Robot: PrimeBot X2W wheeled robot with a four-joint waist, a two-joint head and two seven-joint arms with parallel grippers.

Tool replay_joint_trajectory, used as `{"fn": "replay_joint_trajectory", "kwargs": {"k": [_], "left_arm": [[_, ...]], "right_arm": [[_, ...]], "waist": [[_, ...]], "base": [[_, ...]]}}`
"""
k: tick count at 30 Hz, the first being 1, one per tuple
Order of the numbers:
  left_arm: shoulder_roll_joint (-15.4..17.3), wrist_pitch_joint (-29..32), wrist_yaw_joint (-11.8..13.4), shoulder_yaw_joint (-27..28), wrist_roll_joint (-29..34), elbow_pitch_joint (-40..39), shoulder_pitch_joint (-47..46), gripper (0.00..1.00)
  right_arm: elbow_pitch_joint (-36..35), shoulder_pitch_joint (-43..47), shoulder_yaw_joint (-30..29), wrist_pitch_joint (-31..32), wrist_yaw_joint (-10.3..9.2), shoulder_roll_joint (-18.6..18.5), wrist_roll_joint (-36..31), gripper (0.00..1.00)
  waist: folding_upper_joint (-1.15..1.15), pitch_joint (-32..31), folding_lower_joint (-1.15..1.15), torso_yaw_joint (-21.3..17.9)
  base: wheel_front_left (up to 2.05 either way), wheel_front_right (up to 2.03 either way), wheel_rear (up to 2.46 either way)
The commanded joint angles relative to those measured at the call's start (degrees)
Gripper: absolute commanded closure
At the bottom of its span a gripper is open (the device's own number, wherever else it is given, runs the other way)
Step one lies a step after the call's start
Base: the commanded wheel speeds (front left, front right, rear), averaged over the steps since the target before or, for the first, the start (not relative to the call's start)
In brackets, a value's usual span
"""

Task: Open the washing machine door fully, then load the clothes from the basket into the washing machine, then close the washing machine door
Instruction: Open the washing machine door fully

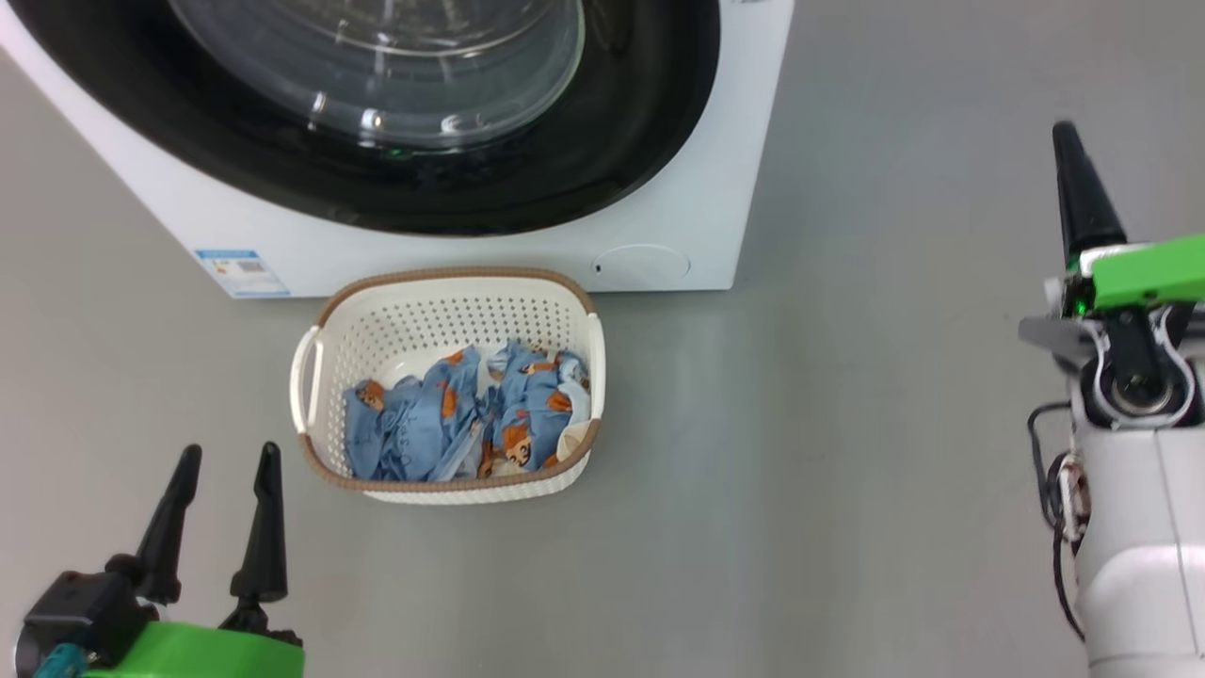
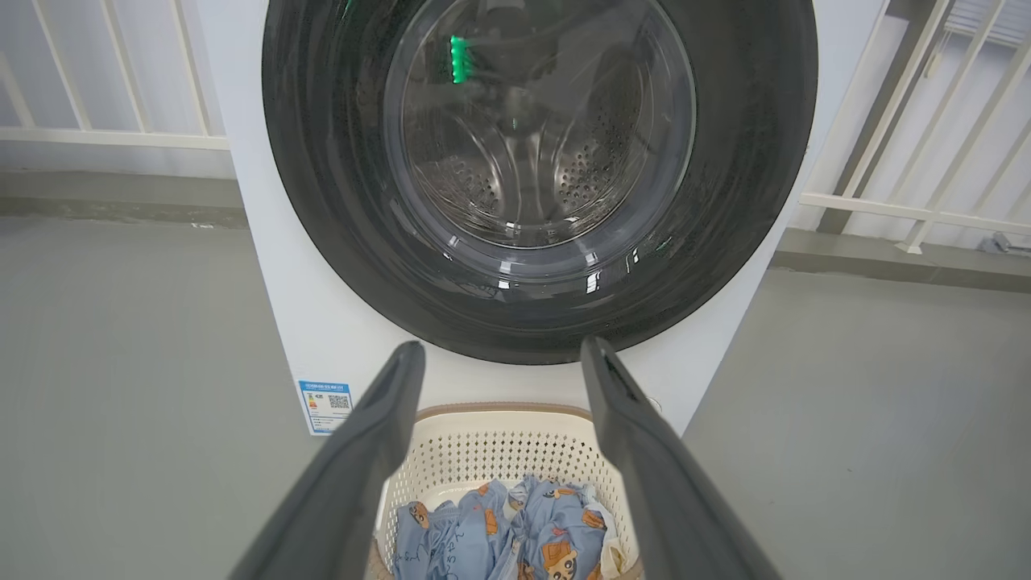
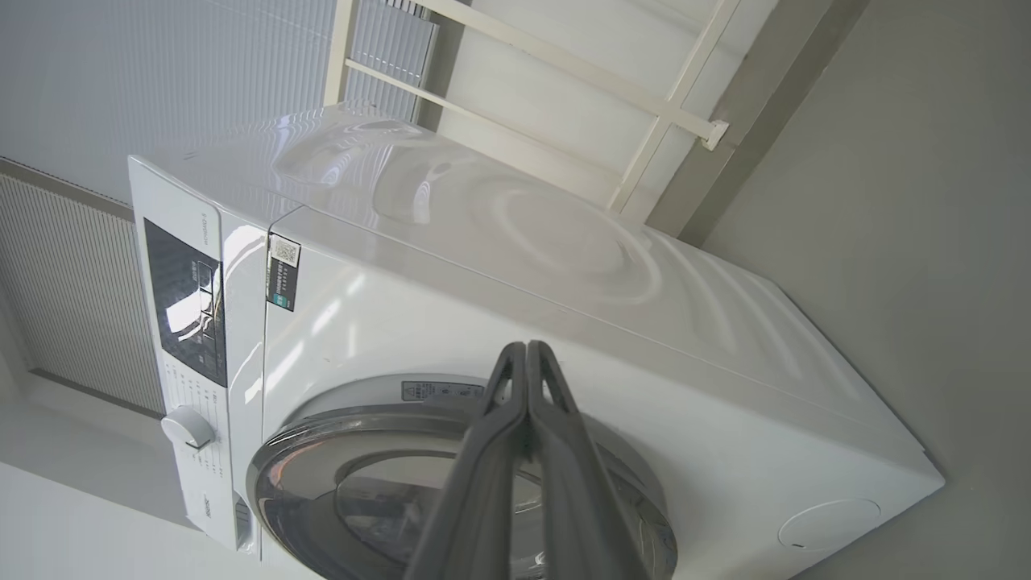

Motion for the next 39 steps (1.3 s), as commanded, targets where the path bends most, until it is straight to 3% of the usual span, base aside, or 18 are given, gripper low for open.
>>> {"fn": "replay_joint_trajectory", "kwargs": {"k": [1,14,23,39], "left_arm": [[1.4,-0.5,-0.2,2.1,-0.3,-1.7,-2.2,0.0],[1.1,-0.5,-0.2,0.9,-1.2,-2.8,-4.1,0.0],[1.1,-0.5,-0.2,0.3,-1.7,-3.8,-5.7,0.0],[0.3,-0.5,-0.2,-2.7,-3.2,-5.0,-12.4,0.0]], "right_arm": [[-1.3,-2.4,1.4,1.2,0.52,0.0,0.3,1.0],[3.5,-14.5,0.7,13.9,0.52,-0.4,0.1,1.0],[7.2,-23.1,-0.4,18.0,0.52,0.8,-2.0,1.0],[14.2,-37.1,-2.7,17.1,0.52,2.6,-9.2,1.0]], "waist": [[0.0,1.2,0.0,1.1],[0.0,5.6,0.0,3.0],[0.0,8.6,0.0,3.7],[0.0,15.8,0.0,7.2]], "base": [[0.0,0.0,0.0],[0.0,0.0,0.0],[0.0,0.0,0.0],[0.0,0.0,0.0]]}}
